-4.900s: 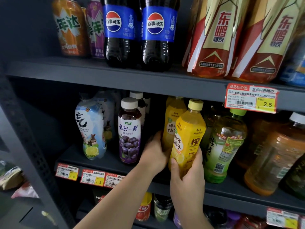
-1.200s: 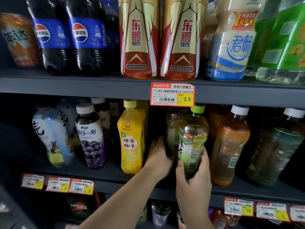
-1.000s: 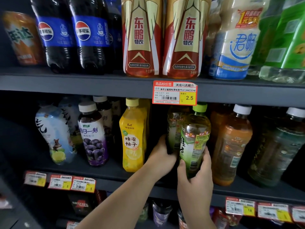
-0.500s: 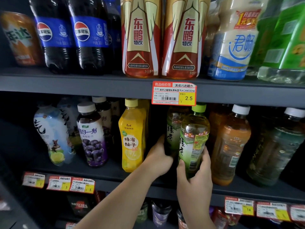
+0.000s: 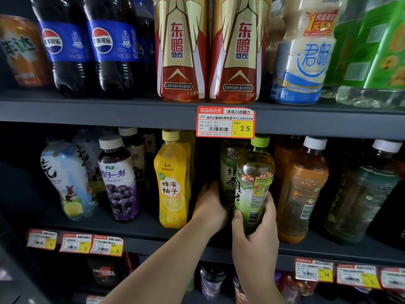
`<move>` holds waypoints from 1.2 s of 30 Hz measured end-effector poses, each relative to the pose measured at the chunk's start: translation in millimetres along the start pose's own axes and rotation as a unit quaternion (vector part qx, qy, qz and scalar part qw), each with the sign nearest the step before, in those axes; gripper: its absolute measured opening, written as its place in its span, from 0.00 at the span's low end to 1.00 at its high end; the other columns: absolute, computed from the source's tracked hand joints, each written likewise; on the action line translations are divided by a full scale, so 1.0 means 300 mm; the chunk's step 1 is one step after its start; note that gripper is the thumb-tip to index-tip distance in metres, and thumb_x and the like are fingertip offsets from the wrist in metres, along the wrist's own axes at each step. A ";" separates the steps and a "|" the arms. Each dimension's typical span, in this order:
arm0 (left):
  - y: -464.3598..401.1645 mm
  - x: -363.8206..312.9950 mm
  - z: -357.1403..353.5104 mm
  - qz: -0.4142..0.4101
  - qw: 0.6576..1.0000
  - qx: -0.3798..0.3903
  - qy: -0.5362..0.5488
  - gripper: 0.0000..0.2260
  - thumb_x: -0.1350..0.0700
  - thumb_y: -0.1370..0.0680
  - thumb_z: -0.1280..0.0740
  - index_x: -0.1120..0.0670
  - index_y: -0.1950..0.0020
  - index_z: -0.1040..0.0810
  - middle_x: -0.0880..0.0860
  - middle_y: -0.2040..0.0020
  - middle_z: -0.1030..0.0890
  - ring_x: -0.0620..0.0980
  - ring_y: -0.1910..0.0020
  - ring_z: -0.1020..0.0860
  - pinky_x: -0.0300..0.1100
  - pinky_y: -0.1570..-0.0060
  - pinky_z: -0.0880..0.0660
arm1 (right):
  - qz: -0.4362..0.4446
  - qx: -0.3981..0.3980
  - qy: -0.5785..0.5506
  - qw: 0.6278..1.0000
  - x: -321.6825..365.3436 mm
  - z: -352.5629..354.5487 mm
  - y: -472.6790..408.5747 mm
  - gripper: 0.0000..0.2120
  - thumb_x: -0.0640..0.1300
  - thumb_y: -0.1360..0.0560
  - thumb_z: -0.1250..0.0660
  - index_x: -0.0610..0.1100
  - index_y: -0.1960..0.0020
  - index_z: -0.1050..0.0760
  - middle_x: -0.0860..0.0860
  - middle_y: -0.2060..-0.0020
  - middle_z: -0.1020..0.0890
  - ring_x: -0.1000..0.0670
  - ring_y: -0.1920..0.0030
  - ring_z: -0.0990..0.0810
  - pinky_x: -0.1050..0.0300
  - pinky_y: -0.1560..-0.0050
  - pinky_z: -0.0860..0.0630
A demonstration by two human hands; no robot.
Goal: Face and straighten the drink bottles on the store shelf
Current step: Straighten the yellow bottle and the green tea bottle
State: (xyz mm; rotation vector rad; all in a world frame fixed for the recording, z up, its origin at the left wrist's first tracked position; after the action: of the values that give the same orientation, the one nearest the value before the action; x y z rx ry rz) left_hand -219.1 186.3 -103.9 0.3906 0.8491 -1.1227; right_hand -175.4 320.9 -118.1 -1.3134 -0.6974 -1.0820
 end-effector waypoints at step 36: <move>0.215 0.039 0.058 -0.145 0.987 -0.045 0.042 0.19 0.63 0.26 0.37 0.42 0.42 0.26 0.40 0.47 0.22 0.38 0.50 0.23 0.34 0.55 0.23 | 0.050 0.092 0.023 0.994 -0.003 0.026 -0.018 0.27 0.47 0.23 0.33 0.53 0.26 0.35 0.64 0.43 0.33 0.69 0.42 0.31 0.79 0.48 0.36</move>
State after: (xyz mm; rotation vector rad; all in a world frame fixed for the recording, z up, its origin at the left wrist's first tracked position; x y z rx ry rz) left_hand -152.1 193.9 -110.4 0.2453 1.0507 -1.3389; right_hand -179.4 329.1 -115.4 -1.1498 -0.6745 -0.9406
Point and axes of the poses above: each hand's wrist, its own y-axis away from the middle knuckle, its own z-axis out of the back of the hand, x = y × z, the point moved 4 cm from there along -y, towards the middle knuckle
